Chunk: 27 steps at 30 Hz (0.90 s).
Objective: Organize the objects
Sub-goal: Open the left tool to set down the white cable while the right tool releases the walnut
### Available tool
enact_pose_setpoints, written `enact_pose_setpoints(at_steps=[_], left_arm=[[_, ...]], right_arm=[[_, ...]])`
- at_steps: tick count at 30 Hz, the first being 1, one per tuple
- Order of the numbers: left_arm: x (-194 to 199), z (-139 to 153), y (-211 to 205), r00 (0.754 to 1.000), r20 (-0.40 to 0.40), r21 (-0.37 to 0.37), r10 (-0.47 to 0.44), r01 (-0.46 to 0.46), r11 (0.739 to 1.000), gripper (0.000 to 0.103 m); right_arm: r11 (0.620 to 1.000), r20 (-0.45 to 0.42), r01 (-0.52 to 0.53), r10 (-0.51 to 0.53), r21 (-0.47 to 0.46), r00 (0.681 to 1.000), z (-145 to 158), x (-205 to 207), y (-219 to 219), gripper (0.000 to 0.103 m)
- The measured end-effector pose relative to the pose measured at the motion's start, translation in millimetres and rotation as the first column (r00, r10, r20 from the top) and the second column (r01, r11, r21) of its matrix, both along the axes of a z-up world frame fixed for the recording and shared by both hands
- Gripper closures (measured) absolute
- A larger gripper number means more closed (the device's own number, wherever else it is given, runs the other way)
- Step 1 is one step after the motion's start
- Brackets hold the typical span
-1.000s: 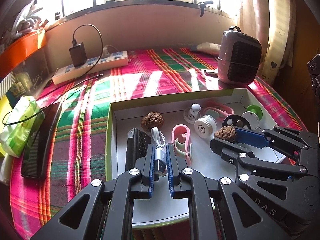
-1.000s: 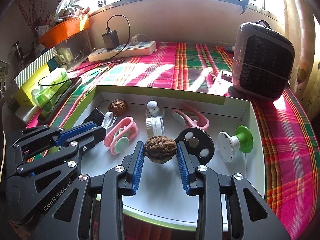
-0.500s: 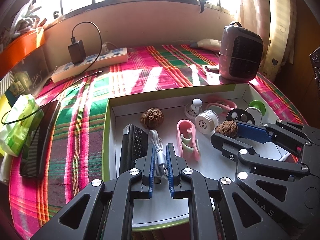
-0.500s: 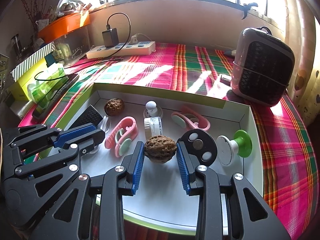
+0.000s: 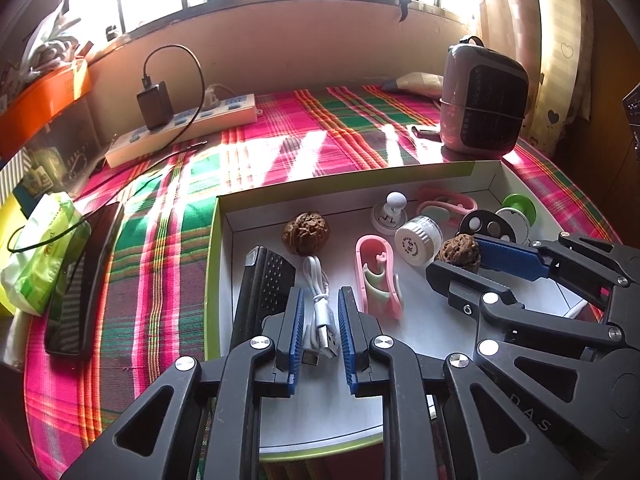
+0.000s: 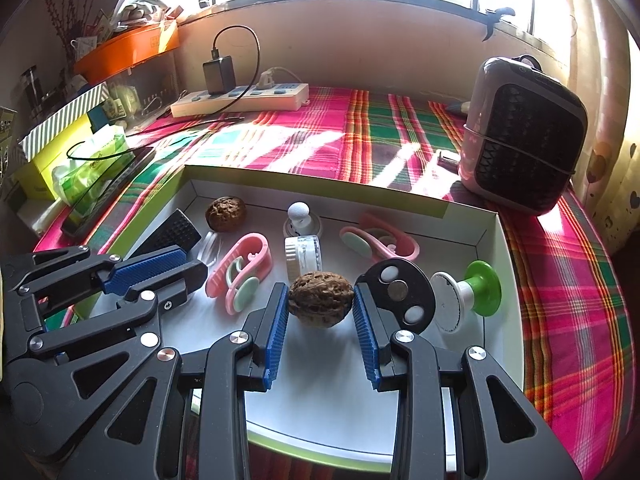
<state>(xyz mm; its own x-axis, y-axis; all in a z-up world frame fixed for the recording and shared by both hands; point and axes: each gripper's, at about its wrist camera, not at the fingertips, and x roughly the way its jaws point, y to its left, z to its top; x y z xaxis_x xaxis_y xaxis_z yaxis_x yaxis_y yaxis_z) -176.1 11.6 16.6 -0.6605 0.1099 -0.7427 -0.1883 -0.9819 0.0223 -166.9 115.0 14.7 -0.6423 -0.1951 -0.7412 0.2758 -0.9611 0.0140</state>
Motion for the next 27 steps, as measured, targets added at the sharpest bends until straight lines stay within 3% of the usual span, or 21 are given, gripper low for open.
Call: enact_pose_setpoints(at_steps=[8, 12, 22, 27], left_arm=[[2.1, 0.0, 2.0, 1.000, 0.004, -0.005, 0.001, -0.001, 1.000, 0.082], [3.5, 0.1, 0.8, 1.000, 0.008, -0.001, 0.006, -0.006, 1.000, 0.081], [12.2, 7.2, -2.8, 1.000, -0.005, -0.001, 0.022, -0.022, 1.000, 0.076], [19.8, 12.5, -4.9, 0.999, -0.013, -0.001, 0.036, -0.036, 0.999, 0.075]], right_arm=[[1.000, 0.000, 0.010, -0.010, -0.003, 1.000, 0.3, 1.4, 0.0, 0.068], [1.000, 0.002, 0.023, -0.023, -0.010, 1.000, 0.4, 3.3, 2.8, 0.062], [0.999, -0.004, 0.037, -0.037, -0.015, 0.999, 4.2, 12.6, 6.0, 0.060], [0.999, -0.015, 0.046, -0.046, -0.015, 0.999, 8.9, 20.0, 6.8, 0.054]])
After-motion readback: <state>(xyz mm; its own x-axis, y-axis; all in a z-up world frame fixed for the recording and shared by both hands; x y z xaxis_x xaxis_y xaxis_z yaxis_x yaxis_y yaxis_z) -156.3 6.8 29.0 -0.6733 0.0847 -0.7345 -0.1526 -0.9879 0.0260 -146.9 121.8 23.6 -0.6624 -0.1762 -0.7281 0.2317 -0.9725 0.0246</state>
